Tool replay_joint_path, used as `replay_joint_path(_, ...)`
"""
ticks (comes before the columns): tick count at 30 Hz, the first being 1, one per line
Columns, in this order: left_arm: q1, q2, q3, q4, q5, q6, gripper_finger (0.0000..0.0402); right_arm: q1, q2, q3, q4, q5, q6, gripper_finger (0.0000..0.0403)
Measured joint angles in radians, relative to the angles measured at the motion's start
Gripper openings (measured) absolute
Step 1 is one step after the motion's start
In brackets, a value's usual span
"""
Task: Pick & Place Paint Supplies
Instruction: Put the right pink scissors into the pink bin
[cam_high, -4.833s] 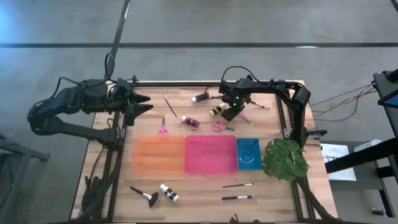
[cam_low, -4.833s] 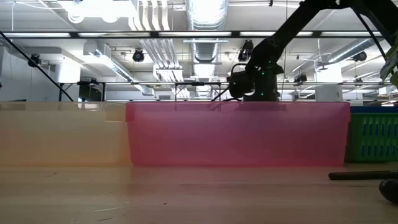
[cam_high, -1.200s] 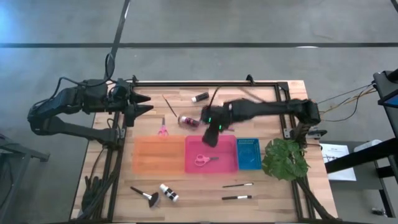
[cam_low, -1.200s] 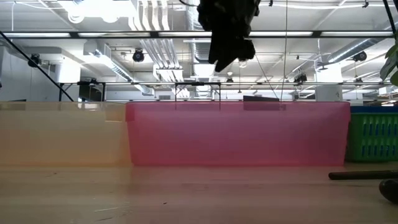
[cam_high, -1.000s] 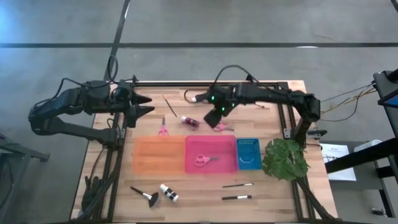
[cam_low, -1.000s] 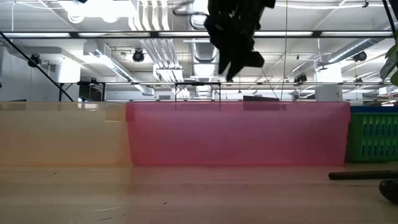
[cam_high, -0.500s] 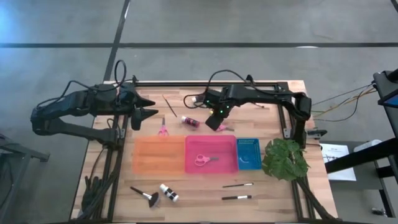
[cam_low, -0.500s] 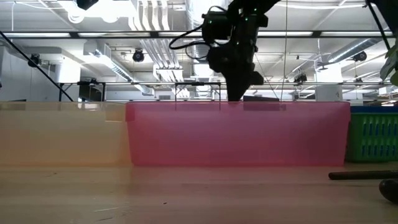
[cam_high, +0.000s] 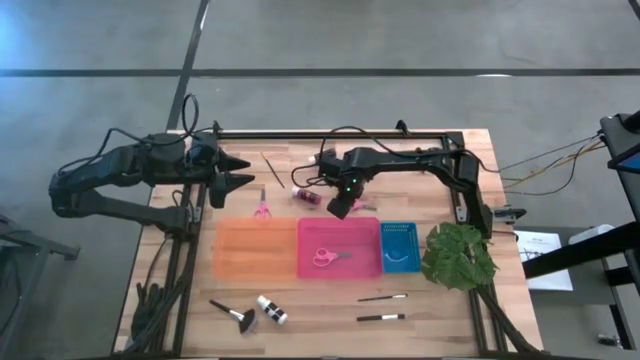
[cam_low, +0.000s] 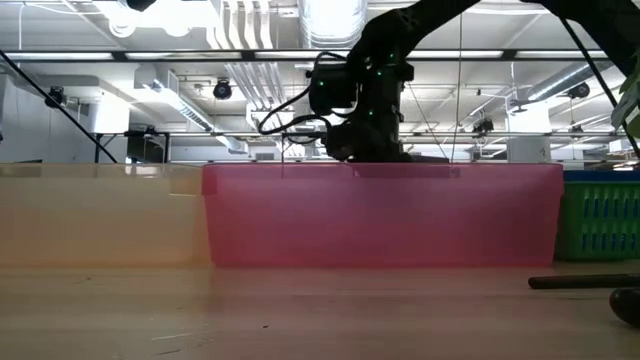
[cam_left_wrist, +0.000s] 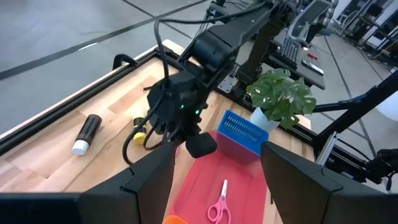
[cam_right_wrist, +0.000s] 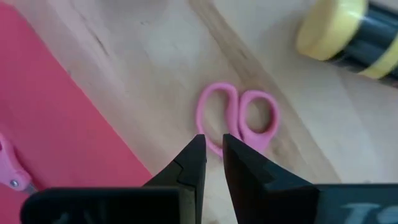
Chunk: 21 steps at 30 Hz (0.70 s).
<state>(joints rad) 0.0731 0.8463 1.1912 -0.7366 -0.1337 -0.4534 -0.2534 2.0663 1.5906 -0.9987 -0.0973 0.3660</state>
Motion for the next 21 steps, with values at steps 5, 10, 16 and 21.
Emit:
replay_joint_path(5,0.0,0.001,0.0,0.001,0.0,0.0,0.0247,0.005,0.025,0.0,0.024,0.0,0.008,0.0052)
replay_joint_path(10,0.0,0.001,0.0,0.001,0.0,0.0,0.0247,-0.002,0.039,0.0,0.047,0.019,0.0,0.0052)
replay_joint_path(16,0.0,0.002,0.0,0.003,0.0,-0.016,0.0247,-0.032,0.039,-0.001,0.046,0.022,0.011,0.0052)
replay_joint_path(21,0.0,0.002,0.0,0.004,0.0,-0.019,0.0247,-0.063,0.04,-0.005,0.045,0.023,0.024,0.0052)
